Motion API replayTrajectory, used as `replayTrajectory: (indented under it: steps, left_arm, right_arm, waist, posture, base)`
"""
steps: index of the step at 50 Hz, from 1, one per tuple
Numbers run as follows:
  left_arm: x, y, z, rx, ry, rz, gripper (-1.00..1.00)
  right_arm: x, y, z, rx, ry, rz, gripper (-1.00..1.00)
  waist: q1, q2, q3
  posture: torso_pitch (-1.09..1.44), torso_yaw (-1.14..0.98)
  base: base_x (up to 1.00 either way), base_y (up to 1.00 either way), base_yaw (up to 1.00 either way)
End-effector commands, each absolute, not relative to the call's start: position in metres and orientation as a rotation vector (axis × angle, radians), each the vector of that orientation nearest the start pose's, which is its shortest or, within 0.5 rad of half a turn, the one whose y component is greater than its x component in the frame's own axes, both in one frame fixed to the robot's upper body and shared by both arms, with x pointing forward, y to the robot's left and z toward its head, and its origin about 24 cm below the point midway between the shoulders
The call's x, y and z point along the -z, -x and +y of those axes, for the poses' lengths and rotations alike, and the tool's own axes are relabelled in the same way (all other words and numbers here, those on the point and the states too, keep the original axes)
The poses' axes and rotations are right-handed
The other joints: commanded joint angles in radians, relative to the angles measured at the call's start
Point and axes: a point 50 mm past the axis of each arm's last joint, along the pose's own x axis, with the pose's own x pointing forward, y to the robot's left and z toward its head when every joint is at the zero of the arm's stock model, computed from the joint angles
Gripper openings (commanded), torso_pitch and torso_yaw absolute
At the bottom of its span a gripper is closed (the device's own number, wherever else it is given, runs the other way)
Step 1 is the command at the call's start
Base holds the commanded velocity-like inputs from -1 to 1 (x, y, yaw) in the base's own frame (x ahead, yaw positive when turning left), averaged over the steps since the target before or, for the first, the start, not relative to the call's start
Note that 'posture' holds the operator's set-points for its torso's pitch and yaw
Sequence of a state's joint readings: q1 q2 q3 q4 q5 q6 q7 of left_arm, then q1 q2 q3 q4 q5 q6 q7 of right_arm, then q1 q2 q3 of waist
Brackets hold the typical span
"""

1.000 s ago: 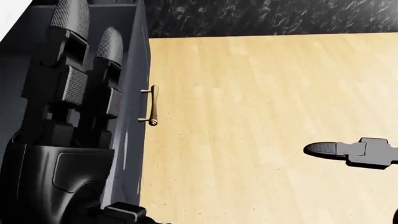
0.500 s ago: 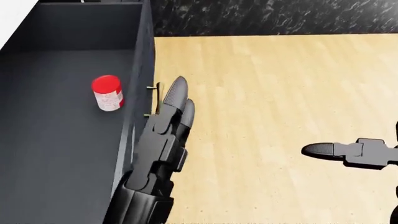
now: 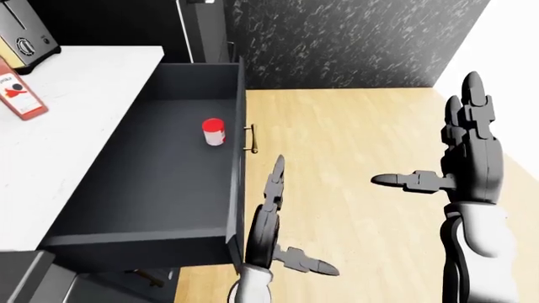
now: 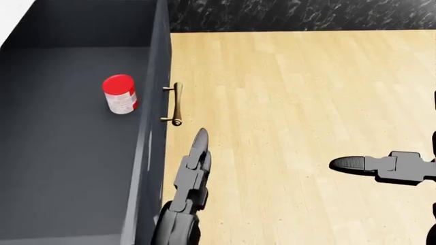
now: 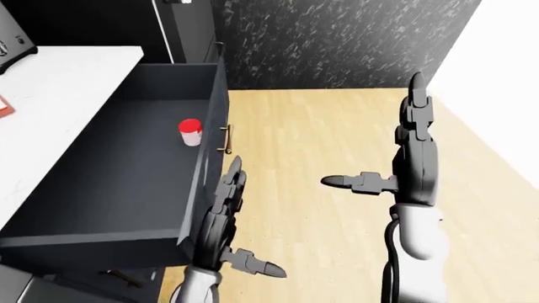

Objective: Close the right drawer.

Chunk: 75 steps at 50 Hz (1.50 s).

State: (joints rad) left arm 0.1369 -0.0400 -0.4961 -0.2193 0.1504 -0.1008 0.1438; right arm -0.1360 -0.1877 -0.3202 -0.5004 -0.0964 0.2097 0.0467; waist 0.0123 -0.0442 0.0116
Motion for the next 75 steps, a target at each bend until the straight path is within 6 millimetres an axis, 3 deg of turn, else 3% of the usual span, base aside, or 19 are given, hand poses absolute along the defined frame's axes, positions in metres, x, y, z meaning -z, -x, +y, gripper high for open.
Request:
replayTrajectory:
  steps: [1,28,53,75]
  left_arm:
    - [-0.097,-0.204,0.039,0.273,0.039,-0.321,1.00]
    - [-0.078,-0.204,0.032,0.120,0.020,-0.269,1.00]
    - [-0.064,-0.231,0.055,-0.115,0.071,-0.135,1.00]
    - [-0.060,-0.238,0.064,-0.239,0.061,-0.114,1.00]
  right_arm:
    - [-0.197,-0.235,-0.228,0.269,0.322,-0.517,1.00]
    - [-0.198,-0.235,-0.227,0.266,0.323,-0.518,1.00]
    - [-0.198,-0.235,-0.226,0.266,0.326,-0.518,1.00]
    - [-0.198,-0.236,-0.226,0.265,0.327,-0.517,1.00]
  waist:
    - [0.000,-0.005,-0.016]
    - [-0.003,-0.006,-0.015]
    - [-0.008,-0.006,-0.009]
    - [-0.013,-0.005,-0.015]
  posture:
    - [0.00,0.00]
    - [0.00,0.00]
    - [0.00,0.00]
    - [0.00,0.00]
  base:
    - [0.00,0.00,0.00]
    - [0.00,0.00,0.00]
    - [0.00,0.00,0.00]
    - [0.00,0.00,0.00]
